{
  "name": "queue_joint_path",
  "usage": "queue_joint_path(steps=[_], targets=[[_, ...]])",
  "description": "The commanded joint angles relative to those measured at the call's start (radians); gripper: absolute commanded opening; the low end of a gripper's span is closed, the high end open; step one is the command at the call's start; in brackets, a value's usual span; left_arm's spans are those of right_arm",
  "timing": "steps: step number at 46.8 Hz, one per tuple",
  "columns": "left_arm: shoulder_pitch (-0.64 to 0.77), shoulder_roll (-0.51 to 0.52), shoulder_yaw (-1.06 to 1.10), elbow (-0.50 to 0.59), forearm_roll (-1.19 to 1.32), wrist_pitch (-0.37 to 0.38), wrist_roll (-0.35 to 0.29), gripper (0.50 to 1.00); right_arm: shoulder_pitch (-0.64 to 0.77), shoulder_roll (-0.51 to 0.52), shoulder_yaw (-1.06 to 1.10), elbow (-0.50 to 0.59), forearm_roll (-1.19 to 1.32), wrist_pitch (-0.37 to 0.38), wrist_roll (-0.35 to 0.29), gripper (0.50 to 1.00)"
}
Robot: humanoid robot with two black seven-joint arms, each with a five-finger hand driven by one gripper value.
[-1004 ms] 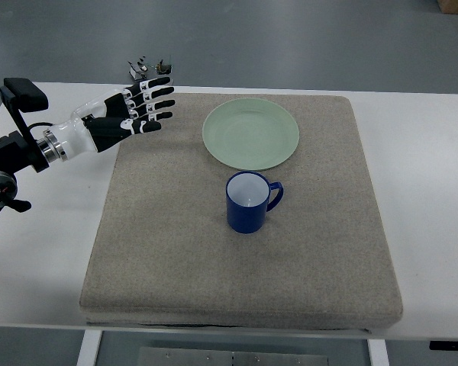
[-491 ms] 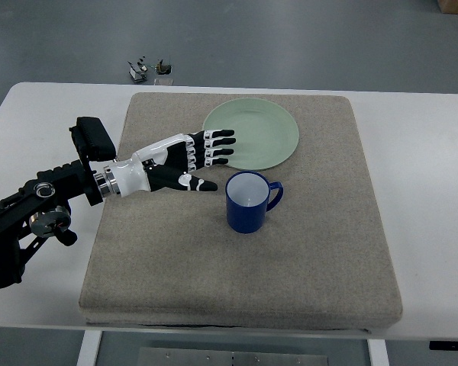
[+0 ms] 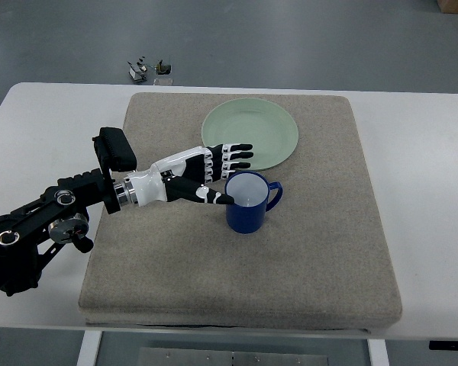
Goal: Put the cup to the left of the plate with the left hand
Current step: 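Reach the left hand forward to the blue mug beside the plate, then close the left hand fingers around the blue mug body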
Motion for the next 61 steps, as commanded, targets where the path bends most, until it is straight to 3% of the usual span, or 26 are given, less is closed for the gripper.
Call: queue_joint_path(steps=[1,61], targets=[[-0.002,-0.011,0.010,0.003,0.002,0.000,0.000,1.000,0.000,0.000,0.000,0.000,0.000,0.000,0.000,0.934],[-0.011,-0.064,0.039,0.032,0.095,0.029,0.004,0.999,0.000,0.000,0.000,0.000,0.000,0.000,0.000,0.934]])
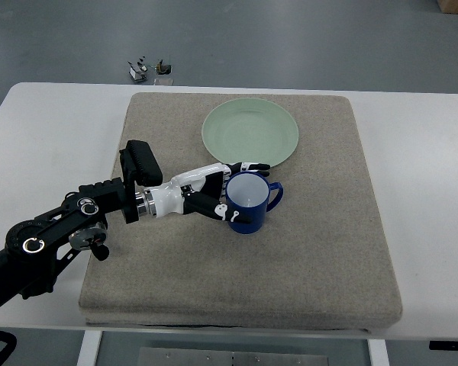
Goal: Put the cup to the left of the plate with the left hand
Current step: 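Close the left hand fingers around the blue mug body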
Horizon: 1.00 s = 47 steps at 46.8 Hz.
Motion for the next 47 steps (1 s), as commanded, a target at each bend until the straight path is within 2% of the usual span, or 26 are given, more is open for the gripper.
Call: queue_joint_path(steps=[1,12,21,24,27,40,43,47], targets=[[-0.003,0.000,-0.001,0.000,0.002,0.002,0.000,0.999,0.000,0.000,0.000,0.000,0.000,-0.001,0.000,0.934],[-0.004,0.000,0.001,0.001,0.006,0.004,0.003,0.990,0.000,0.000,0.000,0.000,0.000,0.001,0.000,0.934],[-0.006,-0.002,0.001,0.000,0.020,0.037,0.006,0.969,0.000,0.000,0.000,0.000,0.000,0.001,0.000,0.934],[-0.006,-0.003,0.001,0.001,0.028,0.042,0.006,0.898,0.002,0.000,0.000,0.000,0.000,-0.001,0.000,0.934],[-0.006,-0.003,-0.001,0.000,0.028,0.042,0.006,0.868,0.000,0.000,-0.001,0.000,0.000,-0.001,0.000,0.934],[-0.006,-0.011,0.001,0.000,0.028,0.044,0.006,0.853,0.000,0.000,0.000,0.000,0.000,0.001,0.000,0.934],[-0.006,-0.012,0.001,0.000,0.028,0.044,0.006,0.831,0.000,0.000,0.000,0.000,0.000,0.001,0.000,0.934],[-0.006,-0.012,0.001,0.000,0.028,0.044,0.006,0.827,0.000,0.000,0.000,0.000,0.000,0.001,0.000,0.934]])
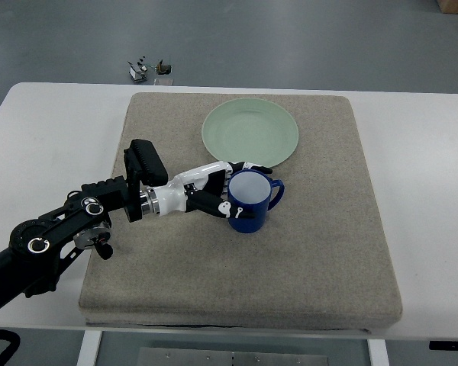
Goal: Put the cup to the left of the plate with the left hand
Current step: 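Close the left hand fingers around the blue mug body, then lift and carry the blue mug away from the plate toward the left arm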
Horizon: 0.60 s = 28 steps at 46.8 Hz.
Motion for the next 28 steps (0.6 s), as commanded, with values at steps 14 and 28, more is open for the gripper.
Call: queue_joint_path(steps=[14,28], targets=[[0.000,-0.001,-0.001,-0.001,0.001,0.001,-0.002,0.658,0.000,0.000,0.000,0.000,0.000,0.000,0.000,0.934],[-0.004,-0.001,-0.013,-0.011,-0.006,0.006,-0.002,0.531,0.002,0.000,-0.001,0.000,0.000,0.000,0.000,0.934]])
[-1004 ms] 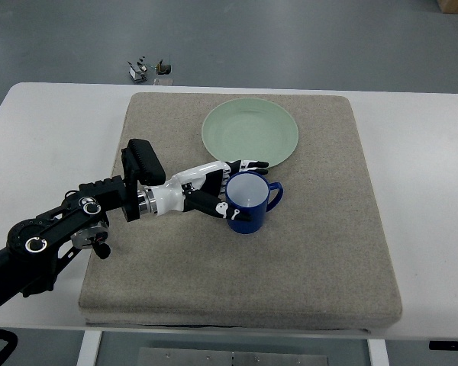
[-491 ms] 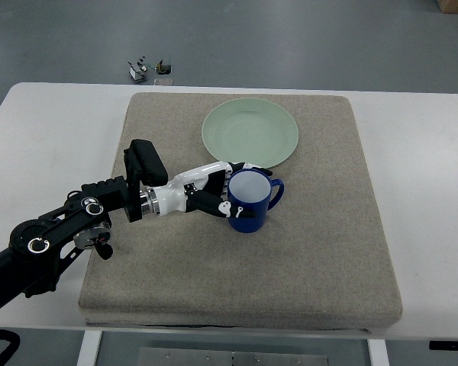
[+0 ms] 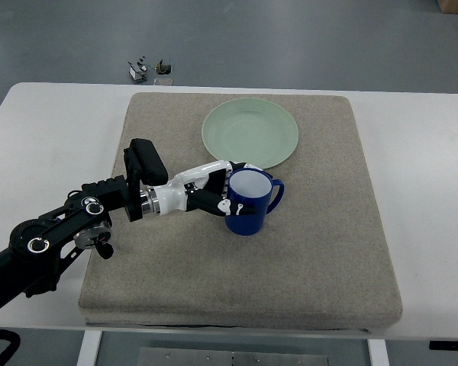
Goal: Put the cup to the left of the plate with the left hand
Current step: 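Lift and carry the blue mug away from the plate toward the left arm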
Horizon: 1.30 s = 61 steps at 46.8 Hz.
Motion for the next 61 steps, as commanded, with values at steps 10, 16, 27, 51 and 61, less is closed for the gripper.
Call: queue_joint_path(steps=[10,16,27,51,61], targets=[[-0.045,0.012,-0.048,-0.018,-0.006,0.046,-0.014,0.500,-0.001,0.000,0.000,0.000,0.000,0.001,0.000,0.934],[-0.048,0.028,-0.128,-0.018,-0.006,0.048,-0.017,0.500,-0.001,0.000,0.000,0.000,0.000,0.001,0.000,0.934],[-0.049,0.118,-0.257,-0.013,-0.021,0.052,-0.031,0.500,-0.001,0.000,0.000,0.000,0.000,0.001,0.000,0.934],[-0.002,0.175,-0.296,0.130,-0.024,0.160,-0.132,0.500,-0.001,0.000,0.000,0.000,0.000,0.001,0.000,0.934],[0.003,0.166,-0.289,0.205,-0.026,0.163,-0.132,0.500,0.001,0.000,0.000,0.000,0.000,-0.001,0.000,0.934]])
